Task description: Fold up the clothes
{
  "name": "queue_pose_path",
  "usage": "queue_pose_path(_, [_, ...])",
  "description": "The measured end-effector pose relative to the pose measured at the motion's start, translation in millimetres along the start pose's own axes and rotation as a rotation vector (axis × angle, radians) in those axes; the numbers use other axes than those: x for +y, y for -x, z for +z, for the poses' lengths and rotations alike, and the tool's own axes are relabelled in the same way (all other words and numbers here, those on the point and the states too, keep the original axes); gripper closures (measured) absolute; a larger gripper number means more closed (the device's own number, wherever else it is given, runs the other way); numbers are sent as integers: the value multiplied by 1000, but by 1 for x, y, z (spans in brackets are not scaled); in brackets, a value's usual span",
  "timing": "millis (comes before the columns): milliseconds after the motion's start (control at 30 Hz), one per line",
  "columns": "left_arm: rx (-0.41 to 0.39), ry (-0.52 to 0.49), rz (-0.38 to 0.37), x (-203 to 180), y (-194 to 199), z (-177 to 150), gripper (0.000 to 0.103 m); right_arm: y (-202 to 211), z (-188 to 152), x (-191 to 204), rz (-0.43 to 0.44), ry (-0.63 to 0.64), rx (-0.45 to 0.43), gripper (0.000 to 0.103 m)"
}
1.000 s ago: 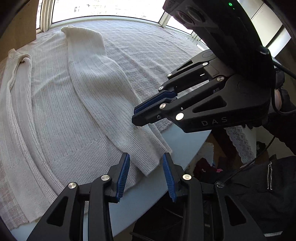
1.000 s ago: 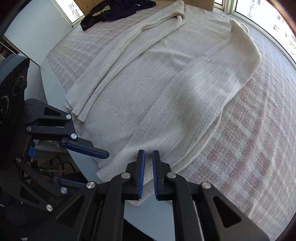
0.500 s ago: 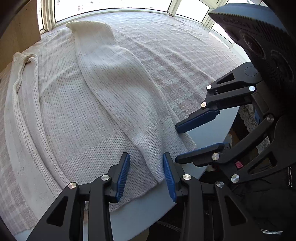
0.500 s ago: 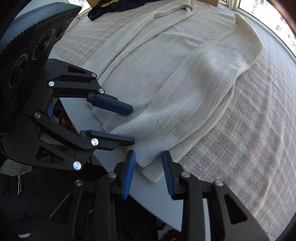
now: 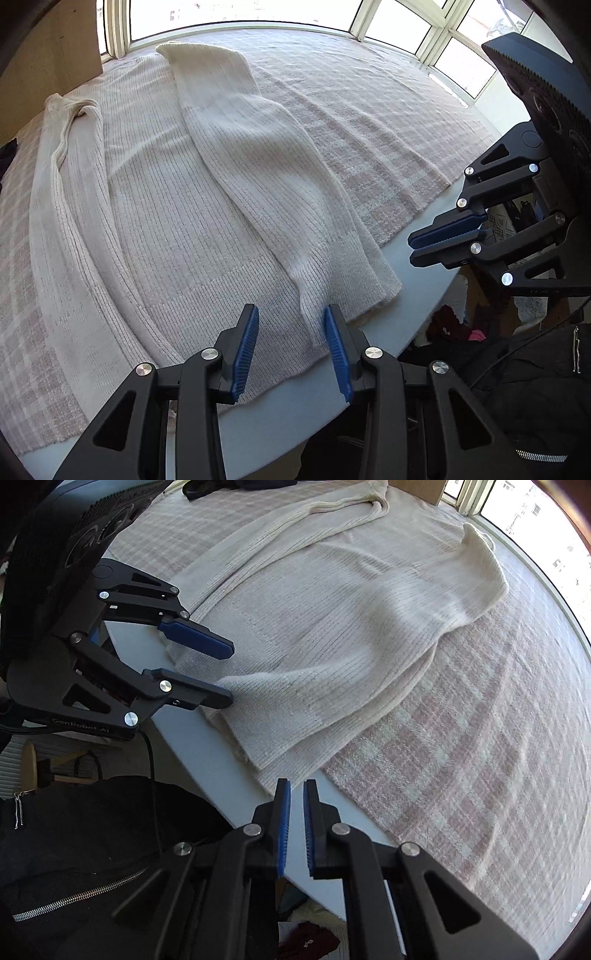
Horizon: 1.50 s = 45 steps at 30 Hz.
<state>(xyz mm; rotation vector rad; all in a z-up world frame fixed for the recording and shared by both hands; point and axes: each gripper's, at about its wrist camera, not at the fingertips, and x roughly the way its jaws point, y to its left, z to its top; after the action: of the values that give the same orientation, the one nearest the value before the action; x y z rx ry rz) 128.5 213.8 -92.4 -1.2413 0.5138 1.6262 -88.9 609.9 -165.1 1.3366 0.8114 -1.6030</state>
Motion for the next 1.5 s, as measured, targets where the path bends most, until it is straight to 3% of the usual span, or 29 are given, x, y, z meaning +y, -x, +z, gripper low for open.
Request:
queue_pose_path(100, [-13,5,-14,1,6,2,68,6,1,-8,40,-51,-34,93])
queue_pose_path(167, [-16,2,-16,2,8,3,68,5,4,-10,72,-72,-49,78])
queue_pose_path(233, [-12,3,-14,4,9,2,67,-4,7,-8,97,-71,-43,73])
queue_pose_path(333, [-9,3,-8,9,10,1,67,-32,65,24,119,-83,-8,72])
queue_pose_path(433, [-16,10,-8,22,12,3,67,-42,67,28,124,-57,-1,75])
queue_pose_path(500, [-21,15,-5,24,14,3,67,-40,65,28,116,-32,48,90])
queue_pose_path(567, [-36,24,-15,30,21,1,67,-34,60,25,51,-4,91,93])
queue_pose_path(633, [-52,30,-30,29,23,4,67,-25,57,23,45,-3,88,93])
queue_pose_path(700, [-58,15,-38,15,13,17,67,-10,59,20,66,-28,36,93])
queue_pose_path(867, [-61,-38,-38,-22,4,22,67,14,66,12,-134,10,-75,92])
queue_pose_path(933, [-34,-66,-13,-29,-9,23,67,28,65,-7,-170,12,-95,92])
queue_pose_path(1067, [3,-127,63,-37,-27,21,65,38,92,-31,-174,7,-132,91])
queue_pose_path(1133, [19,-111,68,-37,-28,21,64,43,108,-42,-175,5,-151,88])
queue_pose_path(1200, [32,-82,62,-36,-23,24,64,29,132,-38,-176,24,-158,81])
queue_pose_path(1367, [6,-35,96,-31,-2,37,63,17,169,-41,-203,134,-175,79])
queue_pose_path(1500, [-5,-3,116,-26,0,52,63,-22,202,-48,-164,176,-130,72])
